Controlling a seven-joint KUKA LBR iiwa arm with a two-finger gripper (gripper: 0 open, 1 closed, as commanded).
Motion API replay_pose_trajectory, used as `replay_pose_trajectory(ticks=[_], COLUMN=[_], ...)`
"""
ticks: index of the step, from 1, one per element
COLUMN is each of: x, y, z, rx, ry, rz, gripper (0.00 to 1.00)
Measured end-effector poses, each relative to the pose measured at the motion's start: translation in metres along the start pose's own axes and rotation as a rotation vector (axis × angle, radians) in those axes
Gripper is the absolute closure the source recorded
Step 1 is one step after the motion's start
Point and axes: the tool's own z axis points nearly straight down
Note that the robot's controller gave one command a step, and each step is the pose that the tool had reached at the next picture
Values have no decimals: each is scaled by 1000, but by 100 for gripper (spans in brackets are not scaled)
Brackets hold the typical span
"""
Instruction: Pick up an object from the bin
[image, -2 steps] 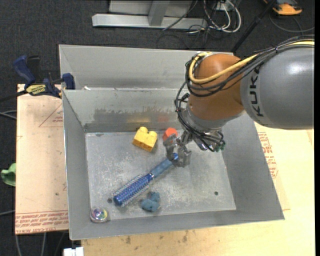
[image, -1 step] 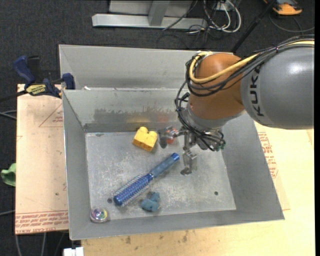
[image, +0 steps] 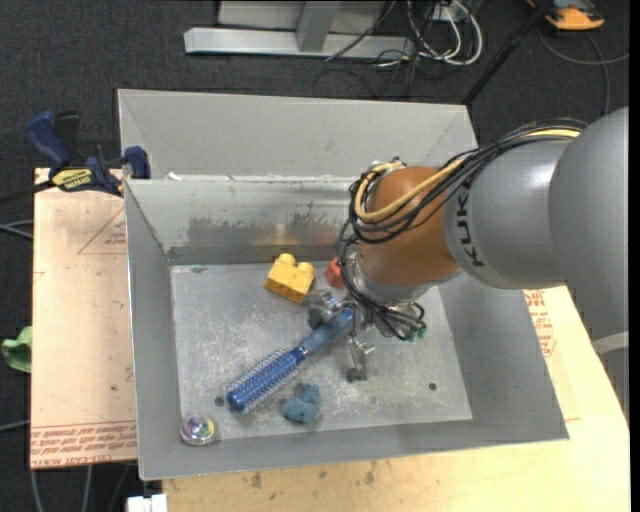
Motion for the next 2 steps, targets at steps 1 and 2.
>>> replay_pose_trajectory(ticks=[1, 2], x=[-2, -26], y=[-1, -18], z=[-5, -205], rx=[4, 9], ry=[-6, -16], rz=[-1, -30], gripper=[100, 100])
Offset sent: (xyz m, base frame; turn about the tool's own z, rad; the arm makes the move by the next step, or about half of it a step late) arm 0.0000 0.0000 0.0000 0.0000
